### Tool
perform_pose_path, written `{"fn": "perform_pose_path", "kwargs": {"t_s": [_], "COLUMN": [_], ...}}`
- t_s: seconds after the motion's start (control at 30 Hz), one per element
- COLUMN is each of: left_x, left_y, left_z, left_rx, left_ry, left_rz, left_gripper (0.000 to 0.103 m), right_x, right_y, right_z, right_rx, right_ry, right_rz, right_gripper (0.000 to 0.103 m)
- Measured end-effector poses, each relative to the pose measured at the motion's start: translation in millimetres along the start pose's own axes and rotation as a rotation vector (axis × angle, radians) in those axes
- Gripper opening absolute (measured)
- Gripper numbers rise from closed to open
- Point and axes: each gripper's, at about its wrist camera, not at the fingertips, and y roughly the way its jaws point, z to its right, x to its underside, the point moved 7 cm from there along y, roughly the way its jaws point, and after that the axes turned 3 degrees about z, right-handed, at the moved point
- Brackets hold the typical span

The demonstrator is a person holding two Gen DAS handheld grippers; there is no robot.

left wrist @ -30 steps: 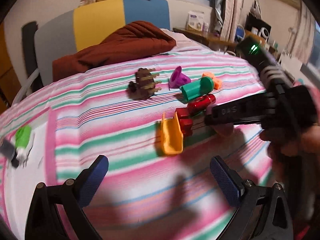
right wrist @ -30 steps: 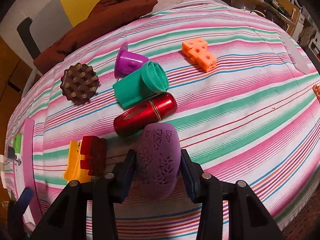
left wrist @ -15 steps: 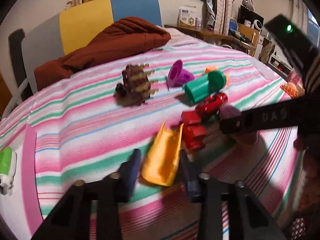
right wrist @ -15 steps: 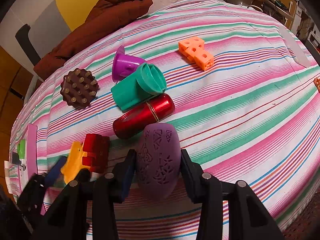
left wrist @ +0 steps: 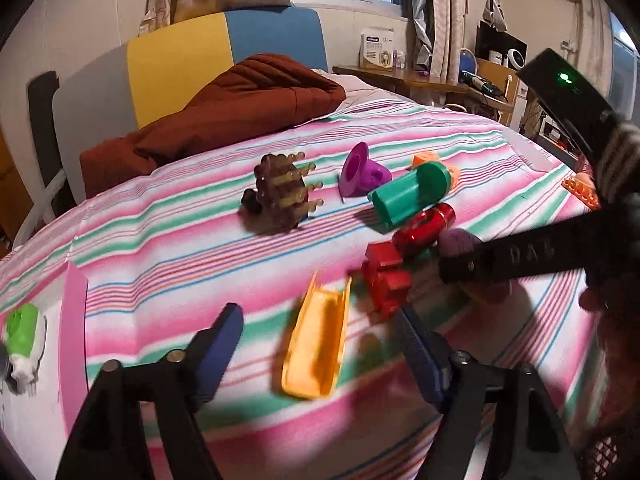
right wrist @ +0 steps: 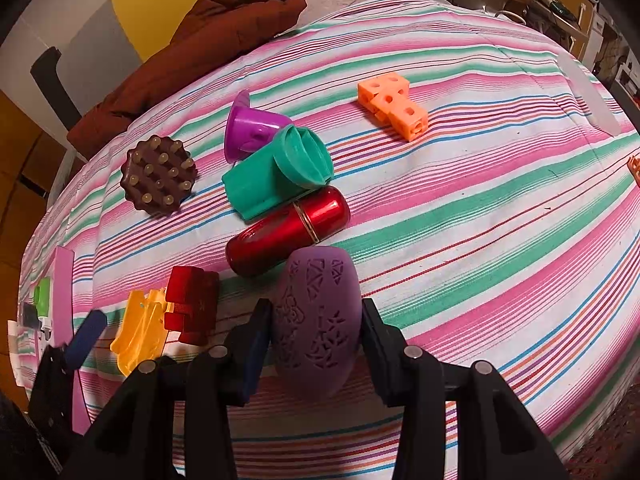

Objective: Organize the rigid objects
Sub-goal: 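Grasp the orange-yellow plastic piece with the left gripper while the right gripper holds the purple block, then carry the orange piece onto the tray beside the cup and open the left gripper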

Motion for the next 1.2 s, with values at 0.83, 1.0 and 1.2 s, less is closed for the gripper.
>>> {"fn": "perform_pose_path", "kwargs": {"t_s": [0.83,1.0,1.2], "left_x": [32.9,46.0,61.6], "left_y": [-11.9,-28.3,-53.9], "left_z": [-26.5,-26.5,-21.3], "left_rx": [-0.006,-0.006,0.035], "left_ry": [-0.117,-0.121,-0.136], "left_rz": [-0.020,0.002,0.014], "left_gripper": [0.027,0.027,0.026], "right_x": [-1.2,-0.4,-3.2], "right_y": [0.5,-5.3,-1.8], "right_z": [-14.5,-26.5,-26.7], "right_rx": [-0.035,-0.046,-0.039], "right_ry": [-0.028,-0.071,-0.072], "right_rz": [0.012,0.042,0.041], "right_gripper": [0.044,0.044,0.044]}}
